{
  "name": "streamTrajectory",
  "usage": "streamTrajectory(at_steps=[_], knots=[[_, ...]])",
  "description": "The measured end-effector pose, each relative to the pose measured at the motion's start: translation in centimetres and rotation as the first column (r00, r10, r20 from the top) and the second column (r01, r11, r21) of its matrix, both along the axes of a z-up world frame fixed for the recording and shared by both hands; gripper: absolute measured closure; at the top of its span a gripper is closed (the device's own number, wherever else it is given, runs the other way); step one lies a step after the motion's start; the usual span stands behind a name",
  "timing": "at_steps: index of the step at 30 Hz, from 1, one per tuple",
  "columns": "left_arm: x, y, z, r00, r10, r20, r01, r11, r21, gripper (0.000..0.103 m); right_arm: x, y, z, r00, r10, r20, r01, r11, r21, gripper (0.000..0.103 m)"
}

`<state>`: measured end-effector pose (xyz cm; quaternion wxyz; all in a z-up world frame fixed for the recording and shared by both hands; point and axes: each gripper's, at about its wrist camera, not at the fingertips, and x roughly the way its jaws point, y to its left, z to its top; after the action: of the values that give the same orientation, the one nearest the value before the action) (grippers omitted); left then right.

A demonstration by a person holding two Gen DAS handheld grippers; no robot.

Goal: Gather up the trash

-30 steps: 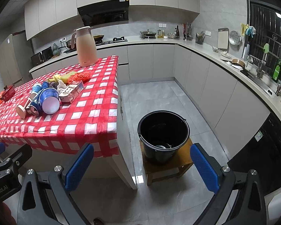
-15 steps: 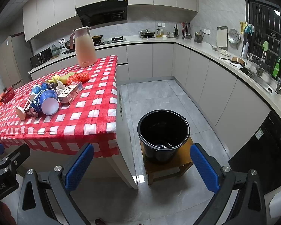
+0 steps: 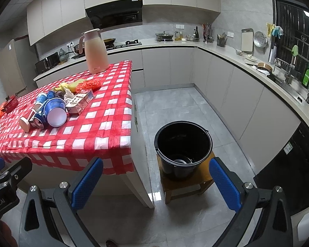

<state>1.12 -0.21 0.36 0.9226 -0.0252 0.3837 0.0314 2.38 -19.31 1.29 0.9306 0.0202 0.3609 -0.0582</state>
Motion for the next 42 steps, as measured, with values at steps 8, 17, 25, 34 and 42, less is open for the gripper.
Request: streamTrajectory(at_steps=[8,17,25,34,42], knots=[[0.1,0.6,0.1,0.999,0.036,0.006,-0.036,0.999,0.008,0.000,0.7,0.3,-0.2,0.999,0.035,0.008,-0.035,0.999,0.014,0.000],[0.2,3.5,0.0,0.992,0.128,0.009,-0.128,0.992,0.021,0.000,2.0,1.9,-0.7,0.994,0.103,0.020,-0.104,0.993,0.050,0.000],[2.1,7.7,-0.3,0.984,0.181,0.004,-0.181,0.983,0.015,0.000,4.3,5.4,-0.9,0.987,0.159,0.022,-0.160,0.984,0.074,0.000],[7.0,14.5,-0.8,0.978,0.209,-0.009,-0.208,0.978,0.012,0.000,9.0,12.1,-1.3,0.976,0.217,0.010,-0.218,0.973,0.071,0.000],[12.4,21.3,-1.7,0.972,0.231,-0.033,-0.230,0.973,0.027,0.000,14.9,19.3,-2.3,0.963,0.268,-0.009,-0.266,0.960,0.086,0.000]])
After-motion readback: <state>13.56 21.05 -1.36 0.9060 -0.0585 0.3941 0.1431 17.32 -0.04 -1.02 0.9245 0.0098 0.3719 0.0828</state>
